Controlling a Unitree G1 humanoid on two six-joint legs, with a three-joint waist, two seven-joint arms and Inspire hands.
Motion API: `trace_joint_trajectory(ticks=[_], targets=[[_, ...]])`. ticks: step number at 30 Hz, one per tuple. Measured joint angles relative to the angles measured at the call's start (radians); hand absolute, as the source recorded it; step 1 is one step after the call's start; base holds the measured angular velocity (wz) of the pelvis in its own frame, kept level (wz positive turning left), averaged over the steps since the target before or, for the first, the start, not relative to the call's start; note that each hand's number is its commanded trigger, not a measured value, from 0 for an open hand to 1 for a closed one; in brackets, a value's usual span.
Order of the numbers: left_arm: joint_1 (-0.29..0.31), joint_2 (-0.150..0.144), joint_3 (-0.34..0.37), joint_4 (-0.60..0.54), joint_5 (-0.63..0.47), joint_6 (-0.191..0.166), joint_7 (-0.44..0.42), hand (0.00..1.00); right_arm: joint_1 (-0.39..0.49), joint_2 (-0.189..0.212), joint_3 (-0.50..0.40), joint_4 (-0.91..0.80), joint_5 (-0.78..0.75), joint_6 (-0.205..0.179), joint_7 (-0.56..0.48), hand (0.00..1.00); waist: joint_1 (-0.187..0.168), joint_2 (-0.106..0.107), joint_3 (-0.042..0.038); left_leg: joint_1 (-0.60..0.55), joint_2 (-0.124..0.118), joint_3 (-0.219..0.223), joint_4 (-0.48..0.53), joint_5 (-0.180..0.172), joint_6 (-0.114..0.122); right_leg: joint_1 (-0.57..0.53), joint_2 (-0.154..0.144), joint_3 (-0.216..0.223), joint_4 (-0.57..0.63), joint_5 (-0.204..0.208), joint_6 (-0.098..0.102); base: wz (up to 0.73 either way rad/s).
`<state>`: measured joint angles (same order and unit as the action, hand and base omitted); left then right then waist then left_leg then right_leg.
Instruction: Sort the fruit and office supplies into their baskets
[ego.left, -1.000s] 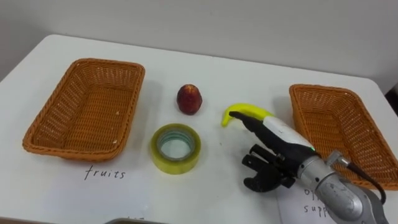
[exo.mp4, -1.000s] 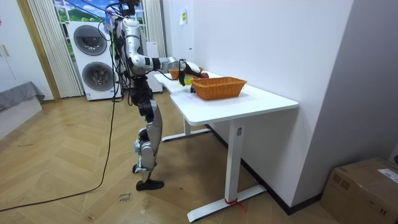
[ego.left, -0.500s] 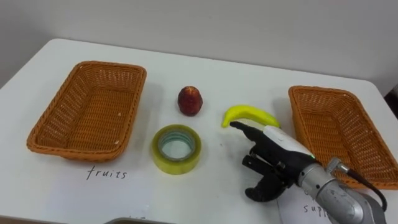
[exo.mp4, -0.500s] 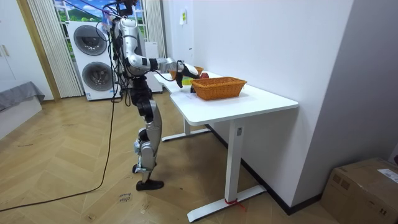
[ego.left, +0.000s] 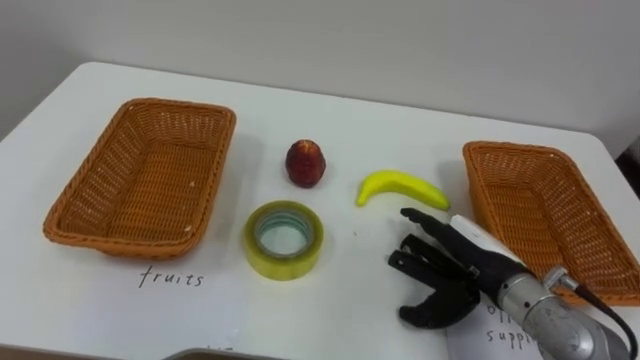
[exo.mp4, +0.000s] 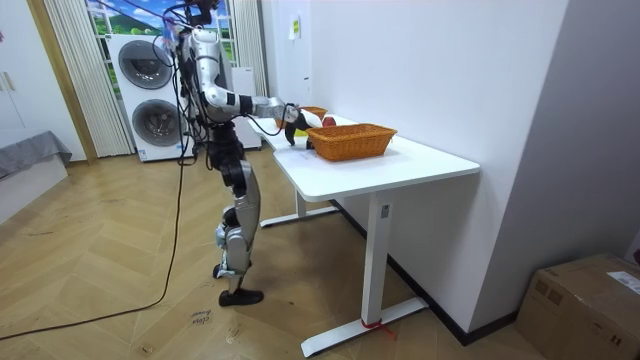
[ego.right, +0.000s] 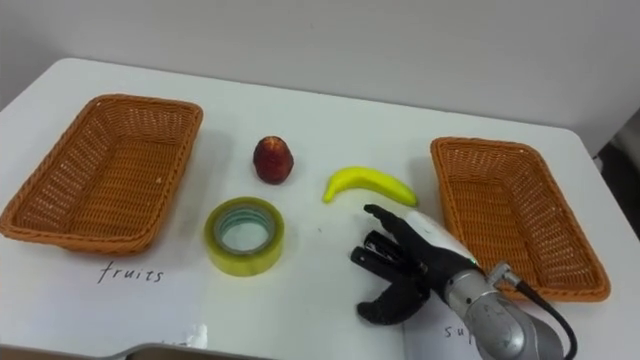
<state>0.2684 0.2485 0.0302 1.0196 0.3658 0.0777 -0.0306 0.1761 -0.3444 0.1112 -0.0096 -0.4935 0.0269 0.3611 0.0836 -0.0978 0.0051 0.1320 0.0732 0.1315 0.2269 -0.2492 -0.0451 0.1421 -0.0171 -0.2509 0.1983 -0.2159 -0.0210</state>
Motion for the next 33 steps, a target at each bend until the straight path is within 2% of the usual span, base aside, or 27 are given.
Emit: trace_joint_trajectory(ticks=[4, 17, 23, 25, 29, 33], targets=[[0.0, 0.0, 0.0, 0.0, 0.0, 0.007, 0.002, 0.0, 0.0, 0.0, 0.0, 0.0, 0.005, 0.015, 0.001, 0.0, -0.001, 0.0, -0.0004, -0.001, 0.0, 0.001, 0.001, 0.0, 0.0, -0.003, 0.001, 0.002, -0.011, 0.001, 0.002, 0.0], [-0.001, 0.0, 0.0, -0.039, 0.0, 0.028, 0.001, 0.0, 0.0, 0.0, -0.005, -0.001, 0.018, 0.031, 0.014, 0.0, -0.005, 0.004, -0.0034, 0.001, 0.0, 0.005, 0.002, 0.0, 0.0, 0.01, 0.002, 0.0, -0.012, 0.004, 0.002, 0.0], [0.002, -0.001, 0.0, -0.041, 0.0, 0.029, 0.002, 0.0, 0.0, 0.0, -0.012, -0.001, 0.021, 0.044, 0.043, 0.0, -0.005, 0.01, -0.0066, -0.002, -0.001, 0.003, 0.005, 0.0, 0.0, 0.01, 0.001, -0.004, -0.012, 0.003, 0.002, 0.02], [0.008, -0.001, -0.001, -0.046, 0.0, 0.039, 0.001, 0.0, 0.0, 0.0, -0.014, -0.004, 0.021, 0.06, 0.067, 0.0, -0.005, 0.01, -0.0072, -0.003, -0.001, 0.002, 0.009, 0.0, 0.0, 0.005, 0.0, -0.007, -0.011, 0.003, 0.002, 0.0], [0.018, -0.001, -0.001, -0.063, 0.0, 0.048, 0.001, 0.0, 0.0, 0.0, -0.018, -0.005, 0.02, 0.065, 0.081, 0.0, -0.002, 0.009, -0.0092, -0.008, 0.0, 0.001, 0.011, 0.0, 0.0, 0.003, -0.001, -0.012, -0.011, 0.003, 0.002, 0.03], [0.029, -0.001, -0.001, -0.081, 0.0, 0.049, 0.001, 0.0, 0.0, 0.0, -0.018, -0.006, 0.02, 0.077, 0.094, 0.0, 0.001, 0.009, -0.0142, -0.008, 0.0, 0.001, 0.012, 0.0, 0.0, 0.003, -0.001, -0.013, -0.011, 0.003, 0.002, 0.0]])
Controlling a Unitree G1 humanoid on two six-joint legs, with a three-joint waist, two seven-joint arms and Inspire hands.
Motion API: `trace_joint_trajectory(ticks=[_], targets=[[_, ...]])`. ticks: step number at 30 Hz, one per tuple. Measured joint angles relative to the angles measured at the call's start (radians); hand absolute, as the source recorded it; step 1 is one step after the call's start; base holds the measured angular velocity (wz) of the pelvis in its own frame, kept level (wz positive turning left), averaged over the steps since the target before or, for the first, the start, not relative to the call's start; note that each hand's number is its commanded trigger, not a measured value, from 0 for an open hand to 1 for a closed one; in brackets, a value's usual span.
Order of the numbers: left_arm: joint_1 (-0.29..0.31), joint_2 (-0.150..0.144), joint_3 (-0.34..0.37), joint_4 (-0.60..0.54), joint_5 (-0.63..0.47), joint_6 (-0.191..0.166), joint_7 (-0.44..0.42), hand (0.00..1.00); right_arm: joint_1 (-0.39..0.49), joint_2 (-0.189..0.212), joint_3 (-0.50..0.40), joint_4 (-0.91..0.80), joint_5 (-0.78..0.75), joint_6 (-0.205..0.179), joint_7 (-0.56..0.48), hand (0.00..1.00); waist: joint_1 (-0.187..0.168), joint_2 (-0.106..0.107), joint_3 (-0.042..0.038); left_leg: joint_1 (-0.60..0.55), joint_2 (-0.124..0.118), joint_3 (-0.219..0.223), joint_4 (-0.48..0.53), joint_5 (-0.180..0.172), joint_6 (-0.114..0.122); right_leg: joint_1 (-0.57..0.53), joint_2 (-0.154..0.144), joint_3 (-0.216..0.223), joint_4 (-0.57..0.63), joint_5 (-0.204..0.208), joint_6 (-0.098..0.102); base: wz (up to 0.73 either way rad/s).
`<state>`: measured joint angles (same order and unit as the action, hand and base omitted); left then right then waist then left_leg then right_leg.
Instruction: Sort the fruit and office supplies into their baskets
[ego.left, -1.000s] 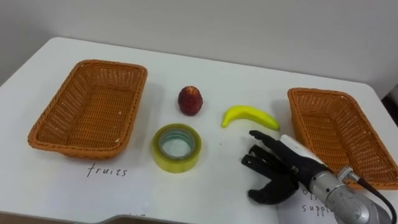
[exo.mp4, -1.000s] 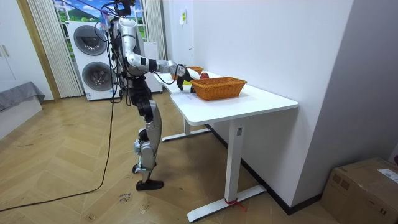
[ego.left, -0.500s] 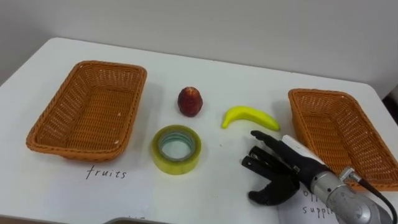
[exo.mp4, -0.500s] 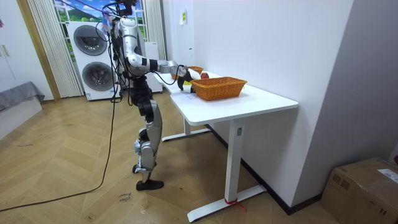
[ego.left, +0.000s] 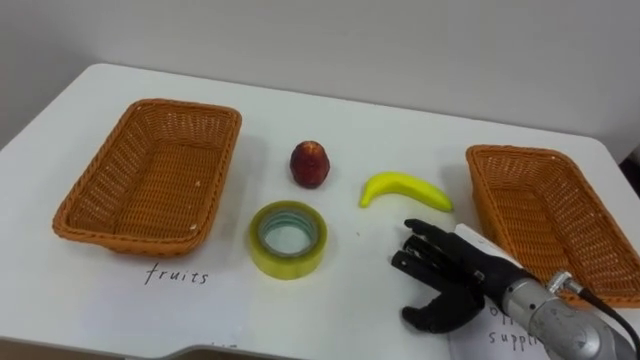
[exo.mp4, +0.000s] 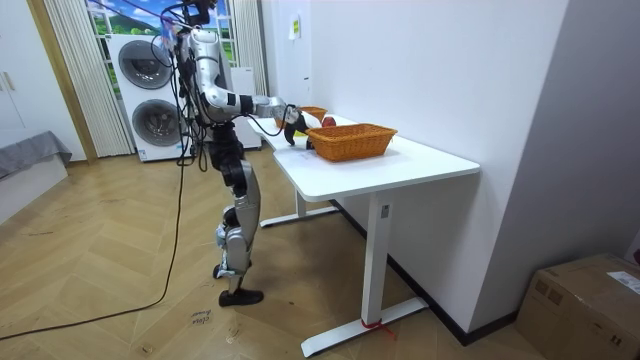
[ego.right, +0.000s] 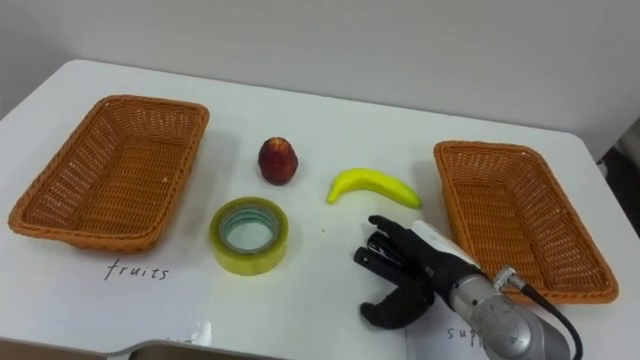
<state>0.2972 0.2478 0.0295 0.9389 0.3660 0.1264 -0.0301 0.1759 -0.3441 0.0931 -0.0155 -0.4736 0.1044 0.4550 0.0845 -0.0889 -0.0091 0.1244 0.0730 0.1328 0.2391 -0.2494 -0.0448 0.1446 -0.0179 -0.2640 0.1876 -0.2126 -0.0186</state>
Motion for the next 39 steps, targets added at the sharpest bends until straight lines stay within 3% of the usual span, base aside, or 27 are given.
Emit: trace_joint_trajectory(ticks=[12, 18, 22, 39], targets=[[0.002, 0.0, 0.0, -0.015, 0.0, 0.001, 0.0, 0.0, 0.0, 0.0, -0.001, -0.005, -0.003, 0.008, 0.006, 0.0, 0.001, 0.0, 0.0001, -0.002, 0.0, -0.001, 0.0, 0.0, 0.0, -0.001, -0.002, -0.01, -0.002, 0.0, 0.0, 0.0], [0.003, 0.0, 0.0, -0.034, 0.0, 0.009, 0.0, 0.0, 0.0, 0.001, -0.001, -0.025, -0.006, 0.03, 0.023, 0.0, 0.003, 0.0, 0.0001, -0.003, 0.0, -0.001, 0.0, 0.0, 0.0, -0.002, 0.0, -0.009, -0.001, 0.0, 0.0, 0.0], [0.005, -0.001, 0.0, -0.036, -0.001, 0.028, 0.0, 0.0, 0.0, 0.001, -0.001, -0.043, -0.007, 0.05, 0.032, 0.0, 0.002, 0.001, 0.0004, -0.01, 0.0, 0.002, -0.001, 0.0, 0.0, -0.01, 0.0, -0.006, 0.0, 0.0, 0.0, -0.01], [0.0, -0.006, 0.0, -0.037, 0.0, 0.079, 0.001, 0.0, -0.029, 0.024, -0.013, 0.021, -0.003, 0.05, 0.044, 0.0, -0.003, 0.0, 0.0012, 0.008, 0.001, -0.002, -0.01, -0.001, 0.001, 0.011, -0.001, -0.013, -0.004, 0.0, 0.0, 0.0]])
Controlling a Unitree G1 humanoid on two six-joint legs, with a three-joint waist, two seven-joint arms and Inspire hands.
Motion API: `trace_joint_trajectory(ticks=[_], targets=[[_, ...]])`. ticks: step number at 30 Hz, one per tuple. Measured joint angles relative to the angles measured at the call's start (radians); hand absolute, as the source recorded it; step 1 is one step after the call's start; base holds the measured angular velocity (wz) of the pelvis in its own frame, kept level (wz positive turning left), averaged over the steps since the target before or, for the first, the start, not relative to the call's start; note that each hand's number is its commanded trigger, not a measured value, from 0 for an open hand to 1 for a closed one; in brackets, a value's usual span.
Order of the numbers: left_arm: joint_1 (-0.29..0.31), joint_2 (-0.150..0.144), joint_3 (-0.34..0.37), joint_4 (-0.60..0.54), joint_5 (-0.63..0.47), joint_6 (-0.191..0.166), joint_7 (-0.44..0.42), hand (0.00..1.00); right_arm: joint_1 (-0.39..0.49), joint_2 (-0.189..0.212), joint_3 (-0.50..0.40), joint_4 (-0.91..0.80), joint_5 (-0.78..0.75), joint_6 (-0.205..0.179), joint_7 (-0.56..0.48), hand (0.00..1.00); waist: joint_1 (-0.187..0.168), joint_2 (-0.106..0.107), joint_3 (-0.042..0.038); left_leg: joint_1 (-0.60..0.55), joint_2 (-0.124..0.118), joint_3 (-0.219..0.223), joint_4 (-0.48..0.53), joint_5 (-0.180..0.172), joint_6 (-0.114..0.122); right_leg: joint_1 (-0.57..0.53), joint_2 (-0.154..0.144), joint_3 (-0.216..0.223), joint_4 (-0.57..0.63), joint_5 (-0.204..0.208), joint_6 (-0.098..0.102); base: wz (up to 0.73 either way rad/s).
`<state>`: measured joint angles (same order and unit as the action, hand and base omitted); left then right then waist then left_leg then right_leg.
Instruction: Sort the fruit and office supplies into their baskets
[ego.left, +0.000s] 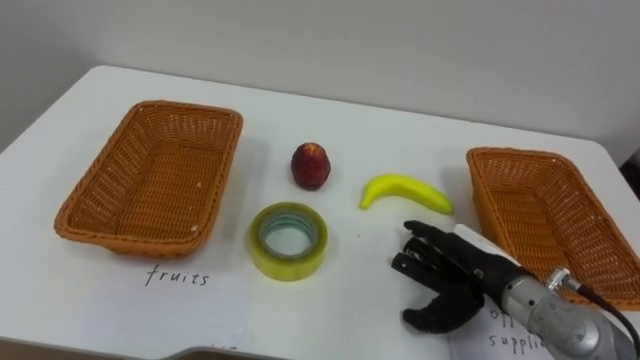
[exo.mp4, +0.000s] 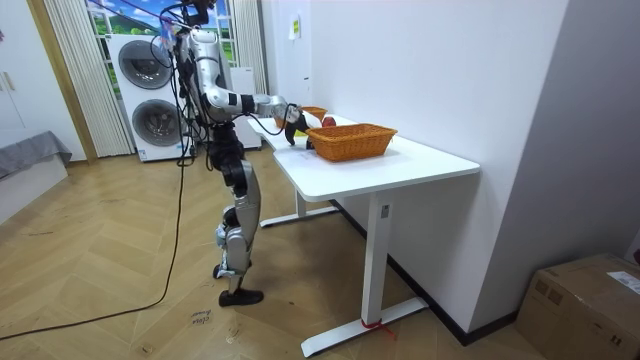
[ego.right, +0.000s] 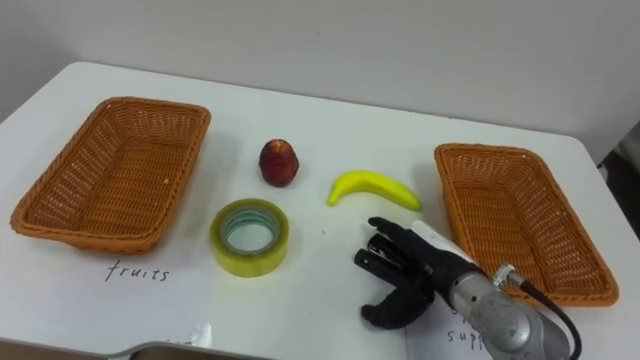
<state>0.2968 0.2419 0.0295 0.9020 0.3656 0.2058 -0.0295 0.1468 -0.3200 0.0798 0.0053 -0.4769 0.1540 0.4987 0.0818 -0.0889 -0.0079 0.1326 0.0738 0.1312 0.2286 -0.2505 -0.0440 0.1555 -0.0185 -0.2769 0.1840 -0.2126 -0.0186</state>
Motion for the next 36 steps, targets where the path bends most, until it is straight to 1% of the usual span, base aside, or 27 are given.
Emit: trace_joint_trajectory(ticks=[3, 4, 5, 6, 9, 12, 15, 18, 22, 25, 29, 31, 36], targets=[[0.0, -0.001, 0.0, 0.0, 0.0, 0.012, 0.0, 0.0, -0.009, 0.003, -0.004, 0.015, 0.006, 0.0, 0.0, 0.0, 0.0, 0.0, 0.0, 0.0, 0.0, -0.001, 0.002, 0.0, 0.0, 0.0, -0.001, -0.001, 0.001, 0.0, 0.0, 0.0], [0.0, -0.002, 0.001, 0.0, 0.0, 0.014, 0.0, 0.0, -0.01, 0.003, -0.005, 0.019, 0.01, 0.0, 0.0, 0.04, 0.0, 0.0, 0.0, 0.0, 0.0, -0.001, 0.003, 0.0, 0.0, 0.0, -0.001, -0.001, 0.001, 0.0, 0.0, 0.0], [0.0, -0.002, 0.001, 0.0, 0.0, 0.014, 0.0, 0.0, -0.01, 0.003, -0.006, 0.02, 0.012, 0.0, 0.0, 0.78, 0.0, 0.0, -0.0001, -0.001, 0.0, -0.001, 0.003, 0.0, 0.0, 0.0, -0.001, -0.001, 0.001, 0.0, 0.0, 0.0], [0.0, -0.002, 0.003, 0.0, 0.0, 0.014, 0.0, 0.0, -0.01, 0.003, -0.006, 0.021, 0.015, 0.0, 0.0, 1.0, 0.0, 0.0, -0.0001, -0.001, 0.0, -0.002, 0.004, 0.0, 0.0, 0.0, -0.001, -0.002, 0.002, 0.0, 0.0, 0.0], [0.0, -0.003, 0.004, 0.0, 0.001, 0.015, 0.0, 0.0, -0.012, 0.002, -0.011, 0.022, 0.015, 0.0, -0.004, 1.0, 0.0, 0.0, -0.0004, -0.001, 0.0, -0.003, 0.007, 0.0, 0.0, 0.002, -0.001, -0.002, 0.002, 0.0, 0.0, 0.0], [0.001, -0.005, 0.004, 0.0, 0.0, 0.015, 0.003, 0.0, -0.036, 0.002, -0.018, 0.051, 0.014, 0.0, -0.012, 1.0, 0.003, -0.001, -0.0008, 0.0, -0.001, -0.003, 0.007, 0.0, 0.0, 0.001, 0.0, -0.001, 0.002, 0.0, 0.0, 0.0], [0.002, -0.009, 0.004, 0.0, 0.001, 0.015, 0.023, 0.0, -0.072, 0.002, -0.026, 0.09, 0.007, 0.002, -0.026, 1.0, 0.003, -0.003, -0.0026, 0.001, -0.001, -0.003, 0.009, 0.0, 0.0, 0.003, 0.001, -0.001, 0.002, 0.0, 0.0, 0.0], [0.008, -0.012, 0.004, 0.0, 0.001, 0.016, 0.027, 0.0, -0.072, 0.003, -0.026, 0.09, 0.003, -0.001, -0.034, 1.0, 0.002, -0.005, -0.0042, 0.001, -0.001, -0.003, 0.012, 0.0, 0.0, 0.004, 0.001, -0.001, 0.003, 0.001, -0.001, 0.0], [0.006, -0.012, 0.004, 0.0, 0.0, 0.016, 0.034, 0.0, -0.102, 0.003, -0.026, 0.122, -0.03, 0.002, -0.062, 1.0, 0.007, -0.009, -0.0068, 0.001, -0.002, -0.004, 0.012, 0.001, 0.0, 0.006, 0.001, -0.002, 0.0, 0.001, 0.0, 0.01], [0.003, -0.013, 0.004, 0.0, 0.0, 0.017, 0.039, 0.0, -0.106, 0.003, -0.02, 0.133, -0.043, 0.002, -0.079, 1.0, 0.007, -0.013, -0.0086, 0.001, -0.002, -0.008, 0.013, 0.001, 0.0, 0.01, 0.002, -0.003, -0.003, 0.001, 0.0, 0.05], [-0.002, -0.013, 0.004, 0.0, 0.0, 0.016, 0.038, 0.0, -0.104, 0.009, -0.013, 0.145, -0.044, 0.002, -0.093, 1.0, 0.006, -0.014, -0.0081, 0.01, -0.002, -0.008, 0.01, 0.0, 0.0, 0.021, 0.002, -0.001, -0.013, 0.002, 0.001, 0.0], [-0.003, -0.013, 0.004, 0.001, 0.0, 0.015, 0.038, 0.0, -0.103, 0.017, -0.014, 0.145, -0.039, 0.01, -0.097, 1.0, 0.005, -0.017, -0.0064, 0.01, -0.002, -0.008, 0.007, 0.0, 0.0, 0.022, 0.002, -0.001, -0.015, 0.002, 0.001, 0.0], [-0.005, -0.013, 0.004, 0.001, 0.0, 0.015, 0.036, 0.0, -0.088, 0.029, -0.014, 0.138, -0.003, 0.01, -0.097, 1.0, 0.002, -0.025, -0.0039, 0.006, -0.003, -0.008, 0.01, 0.0, 0.0, 0.019, 0.002, -0.001, -0.017, 0.002, 0.001, 0.0]])
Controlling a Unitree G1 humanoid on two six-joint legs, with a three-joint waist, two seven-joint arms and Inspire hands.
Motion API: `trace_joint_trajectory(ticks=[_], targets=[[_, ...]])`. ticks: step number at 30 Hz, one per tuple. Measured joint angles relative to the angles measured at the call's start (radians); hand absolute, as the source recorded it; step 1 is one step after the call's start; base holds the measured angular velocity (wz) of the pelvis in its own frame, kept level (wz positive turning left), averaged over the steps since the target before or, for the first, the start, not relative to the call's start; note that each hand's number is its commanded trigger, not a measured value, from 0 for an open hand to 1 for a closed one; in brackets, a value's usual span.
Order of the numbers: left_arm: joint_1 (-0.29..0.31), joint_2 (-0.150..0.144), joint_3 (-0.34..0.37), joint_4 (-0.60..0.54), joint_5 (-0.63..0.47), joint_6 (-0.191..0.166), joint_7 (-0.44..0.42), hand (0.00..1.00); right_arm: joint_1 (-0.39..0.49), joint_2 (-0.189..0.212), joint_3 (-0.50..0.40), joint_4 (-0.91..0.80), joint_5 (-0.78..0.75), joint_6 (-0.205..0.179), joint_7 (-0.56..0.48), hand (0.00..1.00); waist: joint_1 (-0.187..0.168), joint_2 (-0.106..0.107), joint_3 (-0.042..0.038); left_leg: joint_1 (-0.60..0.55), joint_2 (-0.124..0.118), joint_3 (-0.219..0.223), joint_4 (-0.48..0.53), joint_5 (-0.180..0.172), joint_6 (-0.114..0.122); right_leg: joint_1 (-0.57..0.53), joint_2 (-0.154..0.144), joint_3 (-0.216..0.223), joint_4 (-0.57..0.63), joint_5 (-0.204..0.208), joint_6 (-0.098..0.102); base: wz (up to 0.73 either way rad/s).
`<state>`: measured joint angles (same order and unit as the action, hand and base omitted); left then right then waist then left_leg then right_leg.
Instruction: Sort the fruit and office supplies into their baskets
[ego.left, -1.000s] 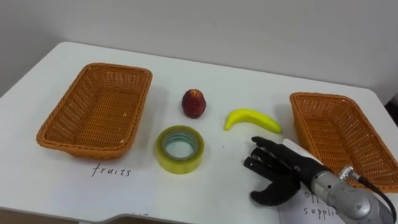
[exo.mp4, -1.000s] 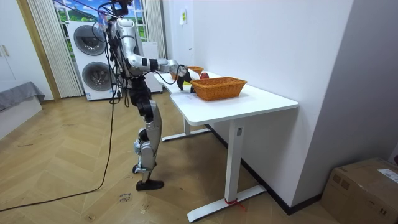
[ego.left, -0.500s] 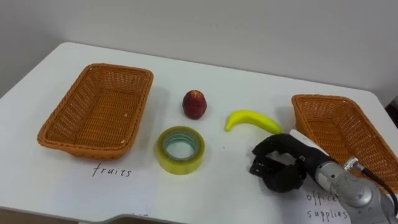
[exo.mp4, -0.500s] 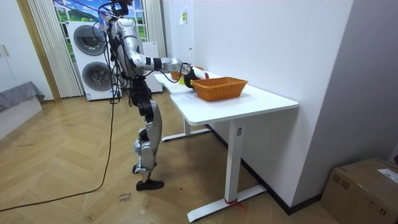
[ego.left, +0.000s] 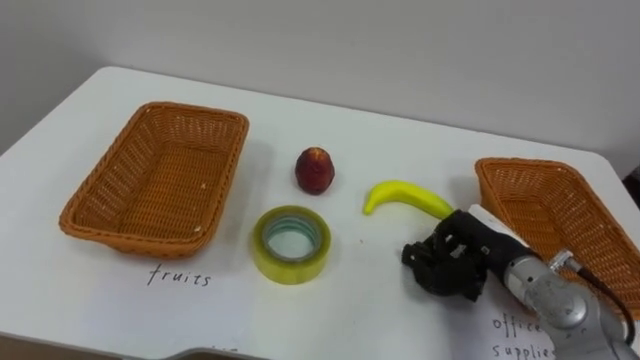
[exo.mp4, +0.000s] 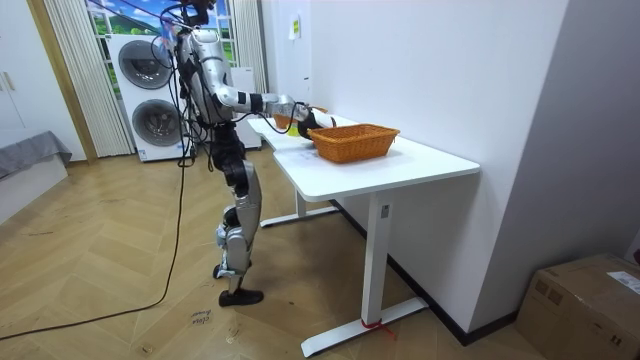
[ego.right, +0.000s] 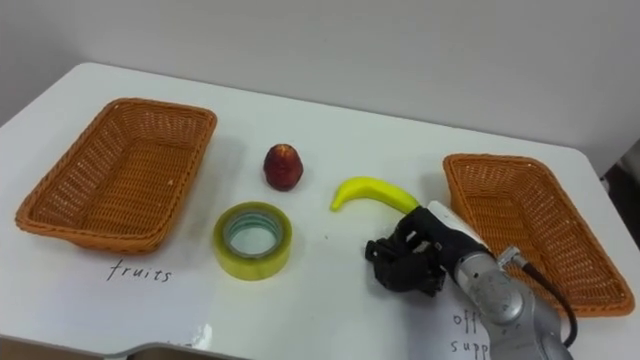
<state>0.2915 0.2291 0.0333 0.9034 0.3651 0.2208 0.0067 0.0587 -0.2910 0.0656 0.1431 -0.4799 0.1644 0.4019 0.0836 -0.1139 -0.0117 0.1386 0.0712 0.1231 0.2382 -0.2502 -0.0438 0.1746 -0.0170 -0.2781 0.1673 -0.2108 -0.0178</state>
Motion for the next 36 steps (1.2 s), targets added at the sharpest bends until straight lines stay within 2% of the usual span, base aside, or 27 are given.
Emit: trace_joint_trajectory(ticks=[8, 12, 15, 19, 22, 26, 33, 36], targets=[[-0.003, -0.003, -0.003, 0.011, -0.002, 0.001, 0.002, 0.0, 0.019, 0.009, -0.013, -0.005, 0.07, 0.008, 0.004, 1.0, -0.003, 0.002, -0.0009, -0.006, 0.002, 0.0, 0.002, 0.0, 0.0, -0.005, 0.001, -0.001, 0.0, 0.0, 0.0, 0.0], [-0.005, -0.012, -0.003, 0.011, -0.001, 0.0, 0.001, 0.0, 0.02, 0.01, -0.014, -0.014, 0.084, 0.007, 0.004, 1.0, -0.011, 0.011, -0.0041, -0.014, 0.003, 0.001, 0.001, 0.0, 0.0, -0.016, 0.001, 0.001, 0.005, 0.001, -0.001, 0.0], [-0.007, -0.013, -0.006, 0.012, -0.002, -0.001, 0.0, 0.0, 0.023, 0.01, -0.012, -0.035, 0.085, 0.009, 0.006, 1.0, -0.022, 0.019, -0.0036, -0.017, 0.003, 0.003, 0.0, 0.0, 0.0, -0.02, 0.001, 0.002, 0.005, 0.003, -0.001, -0.02], [-0.008, -0.014, -0.005, -0.011, -0.001, -0.004, -0.001, 0.0, 0.042, 0.009, -0.008, -0.086, 0.098, 0.013, 0.007, 1.0, -0.018, 0.033, -0.0026, -0.023, 0.004, 0.016, -0.005, 0.0, 0.0, -0.038, 0.002, 0.019, 0.01, 0.003, -0.001, -0.11], [-0.01, -0.015, -0.005, -0.016, -0.001, -0.012, 0.0, 0.0, 0.045, 0.009, 0.0, -0.126, 0.101, 0.034, 0.019, 1.0, -0.018, 0.035, -0.0026, -0.024, 0.004, 0.028, -0.005, 0.0, 0.0, -0.053, 0.006, 0.033, 0.022, 0.003, -0.001, -0.17], [-0.01, -0.015, -0.003, -0.019, -0.001, -0.029, 0.003, 0.0, 0.062, 0.01, 0.011, -0.18, 0.09, 0.038, 0.067, 1.0, -0.013, 0.032, -0.0011, -0.023, 0.004, 0.035, -0.006, 0.0, 0.0, -0.056, 0.005, 0.044, 0.024, 0.003, -0.001, -0.07], [0.005, -0.016, 0.003, -0.015, 0.0, -0.044, 0.003, 0.0, 0.062, 0.016, 0.01, -0.238, 0.11, 0.039, 0.118, 1.0, 0.002, 0.025, 0.019, -0.023, 0.004, 0.038, -0.006, 0.0, 0.0, -0.059, 0.004, 0.052, 0.038, 0.003, -0.001, -0.01], [0.01, -0.016, 0.003, 0.012, 0.0, -0.048, 0.004, 0.0, 0.062, 0.016, 0.001, -0.282, 0.168, 0.037, 0.124, 1.0, 0.0, 0.023, 0.0185, -0.023, 0.004, 0.038, -0.005, -0.001, 0.002, -0.058, 0.005, 0.054, 0.038, 0.003, -0.001, 0.0]])
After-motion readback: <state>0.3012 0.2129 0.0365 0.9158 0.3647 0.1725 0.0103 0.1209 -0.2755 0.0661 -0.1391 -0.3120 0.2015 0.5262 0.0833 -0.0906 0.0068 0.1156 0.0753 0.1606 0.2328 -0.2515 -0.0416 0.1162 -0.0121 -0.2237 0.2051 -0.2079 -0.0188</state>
